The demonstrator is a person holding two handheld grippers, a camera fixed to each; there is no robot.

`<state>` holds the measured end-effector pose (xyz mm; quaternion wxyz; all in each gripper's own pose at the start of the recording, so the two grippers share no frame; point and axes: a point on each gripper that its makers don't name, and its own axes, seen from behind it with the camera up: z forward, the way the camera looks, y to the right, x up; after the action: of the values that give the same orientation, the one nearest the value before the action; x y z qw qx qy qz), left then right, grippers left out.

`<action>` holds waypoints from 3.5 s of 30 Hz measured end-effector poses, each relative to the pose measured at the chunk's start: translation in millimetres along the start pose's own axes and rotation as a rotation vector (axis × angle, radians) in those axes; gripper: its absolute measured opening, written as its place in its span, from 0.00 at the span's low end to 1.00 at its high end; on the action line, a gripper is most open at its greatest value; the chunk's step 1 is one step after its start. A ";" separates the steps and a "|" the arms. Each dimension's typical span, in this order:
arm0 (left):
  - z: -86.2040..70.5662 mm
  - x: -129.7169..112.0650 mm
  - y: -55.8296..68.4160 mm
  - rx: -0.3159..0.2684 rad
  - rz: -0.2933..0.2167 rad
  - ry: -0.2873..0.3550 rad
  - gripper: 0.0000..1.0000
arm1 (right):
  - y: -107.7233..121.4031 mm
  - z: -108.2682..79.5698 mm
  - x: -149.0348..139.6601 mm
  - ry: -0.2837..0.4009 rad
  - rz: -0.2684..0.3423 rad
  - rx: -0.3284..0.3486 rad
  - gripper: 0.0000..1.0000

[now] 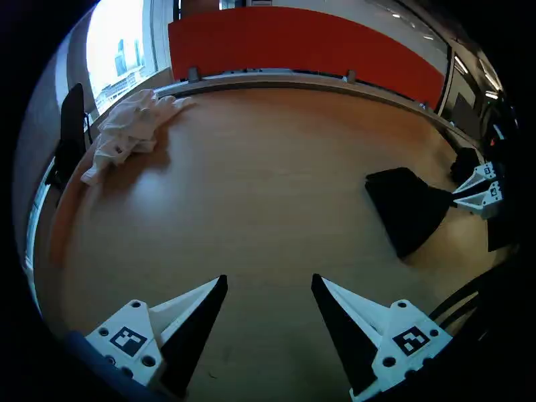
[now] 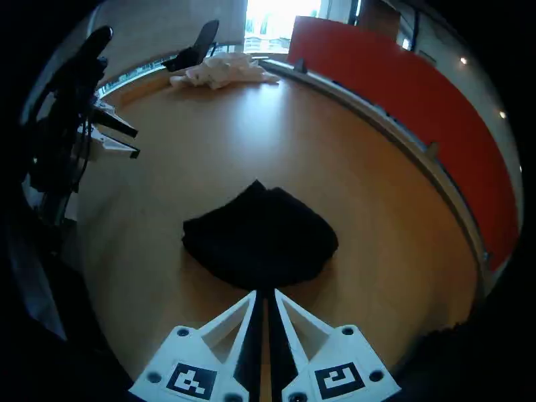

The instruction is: Fold towel

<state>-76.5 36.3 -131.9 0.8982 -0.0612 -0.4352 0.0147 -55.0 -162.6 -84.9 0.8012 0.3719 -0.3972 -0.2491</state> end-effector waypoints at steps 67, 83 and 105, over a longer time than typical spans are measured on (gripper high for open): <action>-1.9 53.8 30.3 -0.019 0.072 0.066 0.93 | 275.6 -172.0 19.3 0.120 0.155 -0.347 0.05; 1.6 59.5 39.3 -0.019 0.090 0.061 0.93 | 330.9 -202.0 -5.0 0.093 0.193 -0.425 0.05; 2.6 69.1 56.7 -0.041 0.125 0.065 0.93 | 335.1 -238.0 -40.8 0.079 0.251 -0.466 0.05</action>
<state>-34.2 98.3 -83.3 0.9076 -0.1071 -0.4015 0.0599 152.4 161.3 65.7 0.9048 0.1347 -0.3404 -0.2177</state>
